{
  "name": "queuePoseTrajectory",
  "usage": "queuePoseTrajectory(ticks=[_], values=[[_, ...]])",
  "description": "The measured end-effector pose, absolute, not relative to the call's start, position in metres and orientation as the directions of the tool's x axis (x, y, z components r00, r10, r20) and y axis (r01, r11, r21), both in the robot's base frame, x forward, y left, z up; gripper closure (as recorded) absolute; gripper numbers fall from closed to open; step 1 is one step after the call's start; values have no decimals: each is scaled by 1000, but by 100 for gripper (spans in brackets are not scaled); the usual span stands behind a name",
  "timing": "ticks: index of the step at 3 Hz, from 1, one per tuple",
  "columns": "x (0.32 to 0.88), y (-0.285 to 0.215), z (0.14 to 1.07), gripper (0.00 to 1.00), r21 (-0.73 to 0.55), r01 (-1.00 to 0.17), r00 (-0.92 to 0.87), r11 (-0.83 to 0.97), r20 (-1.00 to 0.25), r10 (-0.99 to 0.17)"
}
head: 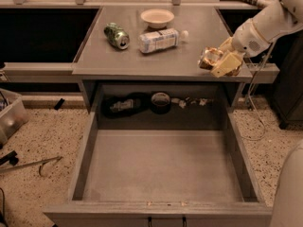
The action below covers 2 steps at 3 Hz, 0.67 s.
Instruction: Place orange can into top drawer
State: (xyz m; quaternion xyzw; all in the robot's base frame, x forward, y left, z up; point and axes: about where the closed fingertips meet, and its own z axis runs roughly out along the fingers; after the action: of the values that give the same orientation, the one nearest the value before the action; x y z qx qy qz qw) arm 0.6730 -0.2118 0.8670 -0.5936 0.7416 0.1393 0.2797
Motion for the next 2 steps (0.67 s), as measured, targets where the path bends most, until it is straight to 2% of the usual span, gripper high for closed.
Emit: queuePoseTrajectory(ticks=[1,2], values=[[673,-212,867,100,-125,-958,-139,256,-580,-803],[657,-190,867,100,-99,-973,-110,210,-600,-792]])
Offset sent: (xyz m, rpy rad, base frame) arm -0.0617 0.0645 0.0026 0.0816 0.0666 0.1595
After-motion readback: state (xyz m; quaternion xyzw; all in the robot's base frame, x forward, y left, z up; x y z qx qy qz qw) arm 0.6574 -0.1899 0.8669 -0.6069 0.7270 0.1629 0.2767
